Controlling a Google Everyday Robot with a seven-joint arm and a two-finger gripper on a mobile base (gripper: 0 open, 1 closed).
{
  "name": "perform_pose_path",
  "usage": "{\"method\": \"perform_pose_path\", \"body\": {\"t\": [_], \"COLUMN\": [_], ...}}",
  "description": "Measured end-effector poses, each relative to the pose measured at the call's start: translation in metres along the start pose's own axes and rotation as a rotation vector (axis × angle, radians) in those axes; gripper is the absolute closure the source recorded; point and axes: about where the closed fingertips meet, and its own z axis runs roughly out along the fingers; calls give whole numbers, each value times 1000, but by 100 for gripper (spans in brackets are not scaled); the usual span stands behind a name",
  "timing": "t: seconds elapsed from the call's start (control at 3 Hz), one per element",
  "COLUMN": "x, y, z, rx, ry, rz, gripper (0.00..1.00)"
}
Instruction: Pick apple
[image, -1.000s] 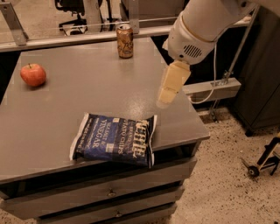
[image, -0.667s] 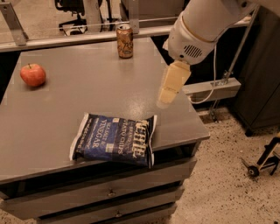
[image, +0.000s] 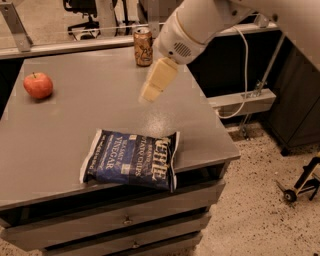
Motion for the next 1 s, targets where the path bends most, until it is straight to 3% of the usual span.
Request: {"method": "perform_pose_path", "body": {"t": [0.67,1.0], "x": [-103,-104], "y": [-44,-44], "z": [64,67], "rx": [-37,-35], "ry": [-260,-268], "rz": [38,42], "gripper": [0,0]}}
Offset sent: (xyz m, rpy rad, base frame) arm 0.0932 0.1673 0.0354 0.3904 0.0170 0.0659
